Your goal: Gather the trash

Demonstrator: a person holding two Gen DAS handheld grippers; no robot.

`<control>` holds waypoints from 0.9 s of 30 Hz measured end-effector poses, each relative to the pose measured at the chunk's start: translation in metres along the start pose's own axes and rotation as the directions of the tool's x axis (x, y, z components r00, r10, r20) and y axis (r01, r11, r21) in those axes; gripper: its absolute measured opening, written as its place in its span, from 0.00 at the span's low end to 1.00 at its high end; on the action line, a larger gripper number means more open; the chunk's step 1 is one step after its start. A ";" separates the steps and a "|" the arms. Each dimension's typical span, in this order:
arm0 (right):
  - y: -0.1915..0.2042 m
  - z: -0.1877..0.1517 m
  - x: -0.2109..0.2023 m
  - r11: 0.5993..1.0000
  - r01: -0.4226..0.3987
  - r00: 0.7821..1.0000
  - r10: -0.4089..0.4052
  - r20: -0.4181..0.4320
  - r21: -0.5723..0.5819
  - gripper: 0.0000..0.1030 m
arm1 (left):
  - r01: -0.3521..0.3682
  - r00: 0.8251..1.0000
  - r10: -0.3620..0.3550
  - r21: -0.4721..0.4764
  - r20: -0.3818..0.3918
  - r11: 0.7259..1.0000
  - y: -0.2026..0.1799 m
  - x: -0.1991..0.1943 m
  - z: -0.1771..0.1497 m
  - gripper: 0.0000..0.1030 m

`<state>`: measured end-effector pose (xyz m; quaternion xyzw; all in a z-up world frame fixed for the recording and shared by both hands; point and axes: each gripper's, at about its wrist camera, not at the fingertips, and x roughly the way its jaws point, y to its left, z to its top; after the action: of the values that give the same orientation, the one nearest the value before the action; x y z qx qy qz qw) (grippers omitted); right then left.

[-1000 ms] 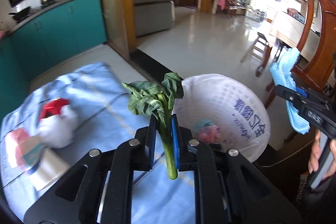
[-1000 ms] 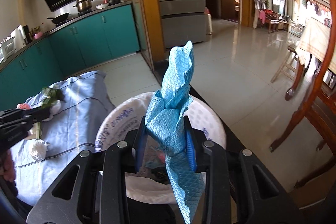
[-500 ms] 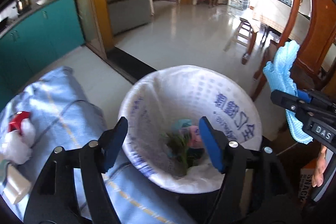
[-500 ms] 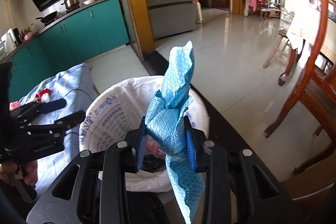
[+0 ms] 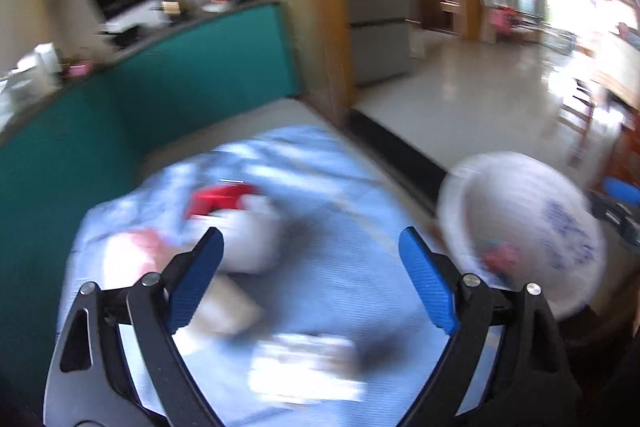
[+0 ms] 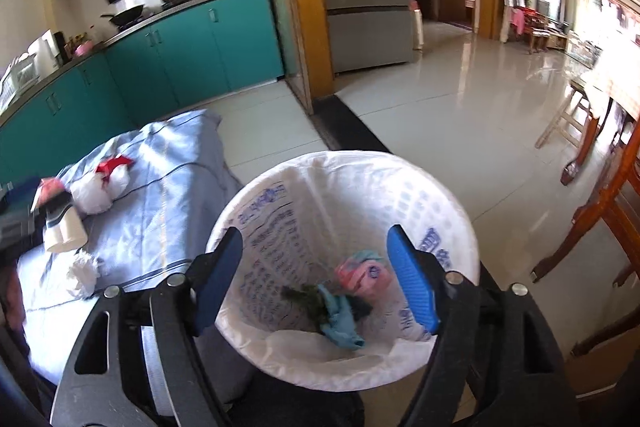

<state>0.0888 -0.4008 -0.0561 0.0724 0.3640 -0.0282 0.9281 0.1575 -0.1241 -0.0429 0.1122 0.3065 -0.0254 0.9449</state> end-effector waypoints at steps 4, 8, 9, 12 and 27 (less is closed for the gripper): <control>0.027 -0.002 0.003 0.997 -0.058 0.998 0.057 -0.027 -0.047 0.73 | -0.118 0.992 0.108 -0.174 -0.061 0.978 0.075 0.024 0.006 0.93; 0.060 -0.004 0.012 0.986 -0.149 0.987 0.144 -0.065 -0.075 0.73 | -0.093 0.979 0.034 -0.293 -0.201 0.952 0.131 0.062 -0.005 0.82; 0.069 -0.005 0.014 0.982 -0.171 0.984 0.164 -0.074 -0.086 0.73 | -0.075 0.972 -0.004 -0.327 -0.234 0.942 0.142 0.068 -0.011 0.57; 0.101 -0.006 0.019 0.963 -0.234 0.970 0.222 -0.101 -0.135 0.73 | 0.019 0.969 -0.123 -0.430 -0.216 0.903 0.167 0.060 -0.030 0.45; 0.256 -0.023 0.075 0.814 -0.484 0.862 0.382 -0.333 -0.321 0.73 | -0.022 0.946 -0.107 -0.392 -0.305 0.920 0.186 -0.036 -0.157 0.64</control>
<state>0.1557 -0.1441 -0.0944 -0.0314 0.4509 0.2687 0.8506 0.0596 0.0920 -0.1088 -0.0825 0.4571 0.0341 0.8849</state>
